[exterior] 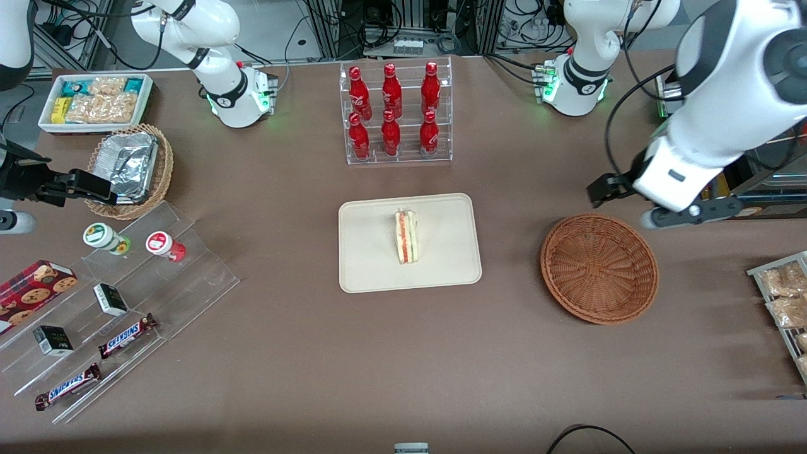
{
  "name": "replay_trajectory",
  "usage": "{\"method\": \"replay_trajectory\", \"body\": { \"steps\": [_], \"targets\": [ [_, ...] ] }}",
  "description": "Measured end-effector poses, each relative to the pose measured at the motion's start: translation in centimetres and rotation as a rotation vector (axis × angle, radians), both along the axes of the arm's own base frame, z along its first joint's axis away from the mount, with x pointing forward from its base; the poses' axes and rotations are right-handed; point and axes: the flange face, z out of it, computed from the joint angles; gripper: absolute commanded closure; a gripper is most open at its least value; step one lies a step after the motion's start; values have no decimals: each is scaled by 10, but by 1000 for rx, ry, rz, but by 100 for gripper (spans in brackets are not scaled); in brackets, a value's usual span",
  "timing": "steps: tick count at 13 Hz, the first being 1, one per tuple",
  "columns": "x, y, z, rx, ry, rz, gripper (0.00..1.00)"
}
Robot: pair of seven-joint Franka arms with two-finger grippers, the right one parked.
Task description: Place sandwich from basket to tray
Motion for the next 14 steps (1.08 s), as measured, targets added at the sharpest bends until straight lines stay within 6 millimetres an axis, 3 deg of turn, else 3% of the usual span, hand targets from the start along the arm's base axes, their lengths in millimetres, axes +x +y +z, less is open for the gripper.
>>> {"method": "replay_trajectory", "body": {
  "steps": [2, 6, 9, 14],
  "targets": [
    [-7, 36, 9, -2, -10, -30, 0],
    [-10, 84, 14, -7, -16, -47, 0],
    [-2, 95, 14, -12, -24, -84, 0],
    [13, 92, 16, -8, -37, -94, 0]
  ]
}}
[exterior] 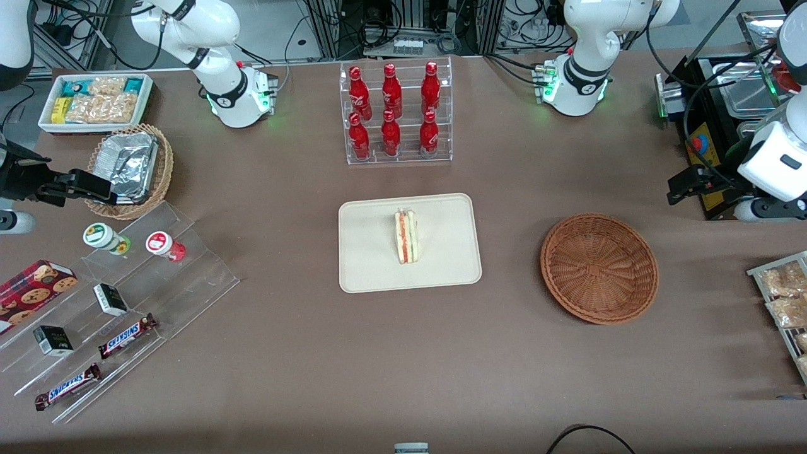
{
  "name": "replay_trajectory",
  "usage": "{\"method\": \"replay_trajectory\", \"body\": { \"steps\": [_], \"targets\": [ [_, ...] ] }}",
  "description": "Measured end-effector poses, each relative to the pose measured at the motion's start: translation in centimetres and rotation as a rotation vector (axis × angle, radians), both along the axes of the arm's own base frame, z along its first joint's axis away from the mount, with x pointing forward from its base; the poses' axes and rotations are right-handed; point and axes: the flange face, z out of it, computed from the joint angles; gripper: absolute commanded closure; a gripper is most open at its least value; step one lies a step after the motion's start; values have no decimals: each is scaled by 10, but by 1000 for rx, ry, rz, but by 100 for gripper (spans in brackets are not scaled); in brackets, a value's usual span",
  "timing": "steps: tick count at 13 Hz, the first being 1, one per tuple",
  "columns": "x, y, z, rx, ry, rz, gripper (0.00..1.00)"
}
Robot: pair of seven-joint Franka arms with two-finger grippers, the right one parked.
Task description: Place sandwich from basket to tray
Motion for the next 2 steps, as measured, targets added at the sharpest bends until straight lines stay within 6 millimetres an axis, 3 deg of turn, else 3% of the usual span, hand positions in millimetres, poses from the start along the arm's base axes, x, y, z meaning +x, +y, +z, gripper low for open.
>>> {"method": "replay_trajectory", "body": {
  "steps": [2],
  "targets": [
    [0, 1, 0, 4, 0, 0, 0]
  ]
}}
